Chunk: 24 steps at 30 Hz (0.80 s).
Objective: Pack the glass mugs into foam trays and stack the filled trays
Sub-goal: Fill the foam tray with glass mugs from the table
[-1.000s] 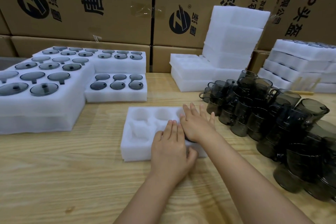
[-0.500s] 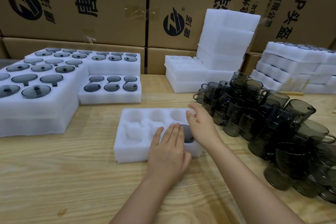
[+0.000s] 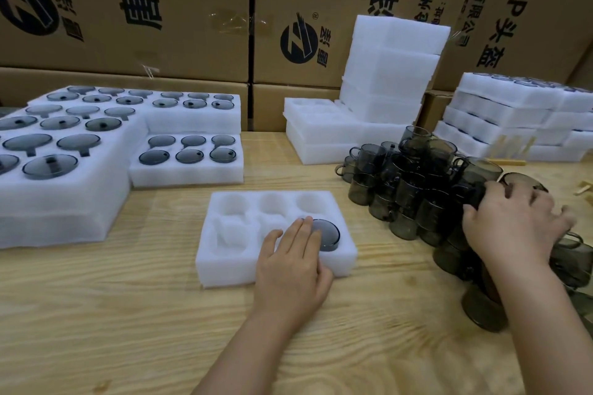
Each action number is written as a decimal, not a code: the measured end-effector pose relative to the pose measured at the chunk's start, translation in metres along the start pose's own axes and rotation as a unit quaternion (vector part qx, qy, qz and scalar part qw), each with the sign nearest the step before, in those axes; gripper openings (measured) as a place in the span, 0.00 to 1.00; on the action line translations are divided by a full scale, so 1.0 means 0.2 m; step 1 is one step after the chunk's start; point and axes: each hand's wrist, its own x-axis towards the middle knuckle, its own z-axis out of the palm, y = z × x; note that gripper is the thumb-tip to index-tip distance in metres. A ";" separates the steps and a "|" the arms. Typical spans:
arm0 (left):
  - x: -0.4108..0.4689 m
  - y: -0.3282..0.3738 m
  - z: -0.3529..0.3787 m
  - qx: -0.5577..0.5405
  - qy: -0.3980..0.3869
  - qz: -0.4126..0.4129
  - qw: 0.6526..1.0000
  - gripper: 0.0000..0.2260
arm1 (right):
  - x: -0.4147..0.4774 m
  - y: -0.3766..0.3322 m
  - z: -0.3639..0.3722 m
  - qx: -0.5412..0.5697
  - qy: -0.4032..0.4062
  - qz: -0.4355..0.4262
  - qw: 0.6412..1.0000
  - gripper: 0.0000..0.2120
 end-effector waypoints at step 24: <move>-0.01 -0.01 -0.05 -0.084 0.148 0.013 0.985 0.30 | -0.40 -0.54 -0.07 0.520 -0.026 -0.184 0.834 0.07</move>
